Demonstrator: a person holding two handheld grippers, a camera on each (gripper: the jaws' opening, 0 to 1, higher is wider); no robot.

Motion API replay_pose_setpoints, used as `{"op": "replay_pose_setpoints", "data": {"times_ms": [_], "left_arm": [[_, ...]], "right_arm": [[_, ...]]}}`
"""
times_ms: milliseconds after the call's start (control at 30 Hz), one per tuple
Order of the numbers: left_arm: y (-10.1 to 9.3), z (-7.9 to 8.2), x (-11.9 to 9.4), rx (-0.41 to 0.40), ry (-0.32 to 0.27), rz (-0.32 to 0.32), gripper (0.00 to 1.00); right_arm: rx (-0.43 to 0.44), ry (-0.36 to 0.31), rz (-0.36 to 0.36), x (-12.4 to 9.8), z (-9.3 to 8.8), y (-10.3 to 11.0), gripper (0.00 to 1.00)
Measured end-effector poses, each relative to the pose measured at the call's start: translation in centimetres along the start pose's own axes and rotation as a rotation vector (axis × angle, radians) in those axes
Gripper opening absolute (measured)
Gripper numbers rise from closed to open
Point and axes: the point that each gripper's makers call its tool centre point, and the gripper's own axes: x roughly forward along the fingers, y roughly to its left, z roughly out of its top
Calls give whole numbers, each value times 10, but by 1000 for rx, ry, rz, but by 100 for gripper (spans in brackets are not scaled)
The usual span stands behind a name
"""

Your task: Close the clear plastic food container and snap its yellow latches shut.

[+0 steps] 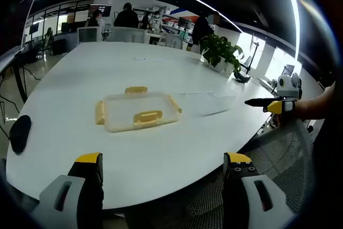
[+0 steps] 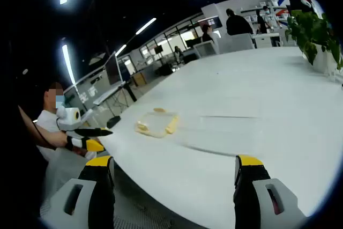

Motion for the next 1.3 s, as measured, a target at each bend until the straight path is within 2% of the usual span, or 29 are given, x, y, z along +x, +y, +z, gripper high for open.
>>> {"op": "replay_pose_setpoints", "data": {"times_ms": [1300], "left_arm": [[-1, 0, 0, 22, 2, -2, 93]], "right_arm": [[-4, 1, -6, 0, 0, -1, 93]]}}
